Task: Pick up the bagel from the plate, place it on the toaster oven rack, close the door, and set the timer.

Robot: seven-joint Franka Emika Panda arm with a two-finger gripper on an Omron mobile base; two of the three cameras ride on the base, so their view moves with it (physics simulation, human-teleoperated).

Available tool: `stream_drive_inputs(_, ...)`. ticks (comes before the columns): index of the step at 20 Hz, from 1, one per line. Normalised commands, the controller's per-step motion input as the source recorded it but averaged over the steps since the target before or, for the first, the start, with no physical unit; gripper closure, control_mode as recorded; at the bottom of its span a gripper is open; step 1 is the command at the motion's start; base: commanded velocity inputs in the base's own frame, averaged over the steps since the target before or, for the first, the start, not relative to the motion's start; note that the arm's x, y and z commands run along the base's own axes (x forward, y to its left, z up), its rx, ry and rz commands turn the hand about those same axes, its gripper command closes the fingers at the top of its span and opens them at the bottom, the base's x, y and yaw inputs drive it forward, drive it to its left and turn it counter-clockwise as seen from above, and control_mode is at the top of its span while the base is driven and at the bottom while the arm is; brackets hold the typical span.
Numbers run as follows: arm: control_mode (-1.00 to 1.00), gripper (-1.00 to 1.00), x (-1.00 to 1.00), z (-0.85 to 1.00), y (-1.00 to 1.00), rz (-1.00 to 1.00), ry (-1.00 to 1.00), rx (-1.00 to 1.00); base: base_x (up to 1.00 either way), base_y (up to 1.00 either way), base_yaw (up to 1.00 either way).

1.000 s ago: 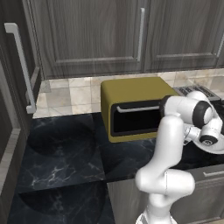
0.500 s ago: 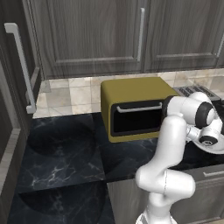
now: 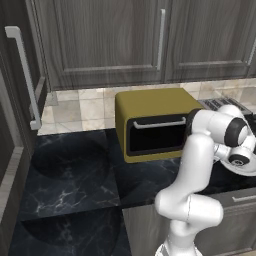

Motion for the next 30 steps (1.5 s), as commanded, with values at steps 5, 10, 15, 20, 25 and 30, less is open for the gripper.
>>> stream_drive_inputs(5, -1.00, 1.00, -0.33, 0.19, 0.17, -0.25, 0.04, -0.06, 0.00, 0.00, 0.00)
stream_drive_inputs(10, -1.00, 1.00, -0.28, 0.16, 0.19, -0.33, 0.06, -0.03, 0.00, 0.00, 0.00)
stream_drive_inputs(15, -1.00, 1.00, -0.23, 0.09, 0.03, -0.31, 0.10, -0.03, 0.00, 0.00, 0.00)
stream_drive_inputs(20, -1.00, 1.00, -0.22, 0.16, 0.00, -0.28, 0.11, -0.04, 0.00, 0.00, 0.00)
stream_drive_inputs(25, -1.00, 1.00, -0.09, 0.23, 0.00, -0.23, 0.07, -0.06, 0.00, 0.00, 0.00)
stream_drive_inputs(30, -1.00, 1.00, 0.00, 0.10, 0.00, -0.18, 0.11, -0.03, 0.00, 0.00, 0.00)
